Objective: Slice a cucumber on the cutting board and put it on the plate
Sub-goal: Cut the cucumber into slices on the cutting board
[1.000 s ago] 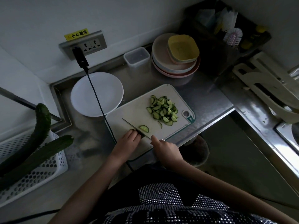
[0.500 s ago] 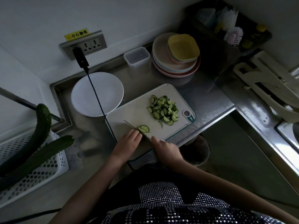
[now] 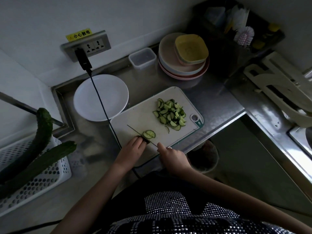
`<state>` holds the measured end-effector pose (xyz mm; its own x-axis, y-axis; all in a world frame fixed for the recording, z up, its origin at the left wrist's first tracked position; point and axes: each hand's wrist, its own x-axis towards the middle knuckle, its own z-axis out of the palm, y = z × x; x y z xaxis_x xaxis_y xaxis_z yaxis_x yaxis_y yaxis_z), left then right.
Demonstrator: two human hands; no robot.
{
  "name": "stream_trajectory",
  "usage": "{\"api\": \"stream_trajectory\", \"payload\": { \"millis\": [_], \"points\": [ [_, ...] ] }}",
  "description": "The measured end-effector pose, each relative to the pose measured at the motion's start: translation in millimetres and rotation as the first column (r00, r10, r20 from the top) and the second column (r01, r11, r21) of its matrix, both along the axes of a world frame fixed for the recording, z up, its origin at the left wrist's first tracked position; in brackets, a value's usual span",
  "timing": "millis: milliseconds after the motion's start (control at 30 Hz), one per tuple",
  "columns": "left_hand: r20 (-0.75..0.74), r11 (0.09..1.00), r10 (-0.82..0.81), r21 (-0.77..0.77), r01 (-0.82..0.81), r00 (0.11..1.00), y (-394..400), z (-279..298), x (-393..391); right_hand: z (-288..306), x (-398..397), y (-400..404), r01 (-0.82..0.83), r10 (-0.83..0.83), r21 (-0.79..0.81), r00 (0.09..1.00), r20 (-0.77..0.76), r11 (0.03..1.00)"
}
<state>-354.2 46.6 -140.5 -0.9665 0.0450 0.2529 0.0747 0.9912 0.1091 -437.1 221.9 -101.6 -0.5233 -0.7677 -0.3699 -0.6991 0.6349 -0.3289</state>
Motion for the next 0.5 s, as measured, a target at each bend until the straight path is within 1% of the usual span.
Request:
{"api": "stream_trajectory", "payload": {
  "millis": [100, 267, 500],
  "points": [
    [-0.029, 0.999, -0.024, 0.031, 0.025, 0.999, 0.8, 1.5, -0.3, 2.7, -0.3, -2.1, 0.013, -0.013, 0.017, 1.000, 0.014, 1.000],
    [-0.066, 0.999, -0.029, 0.033, 0.031, 0.997, 0.5, 3.4, -1.7, 4.5, -0.5, -4.4, 0.019, -0.019, 0.030, 1.000, 0.009, 0.999],
    [0.013, 1.000, -0.009, 0.025, 0.009, 1.000, -0.7, 1.4, -2.3, 3.8, -8.2, -5.3, 0.092, -0.092, 0.002, 0.995, 0.026, 0.996]
  ]
}}
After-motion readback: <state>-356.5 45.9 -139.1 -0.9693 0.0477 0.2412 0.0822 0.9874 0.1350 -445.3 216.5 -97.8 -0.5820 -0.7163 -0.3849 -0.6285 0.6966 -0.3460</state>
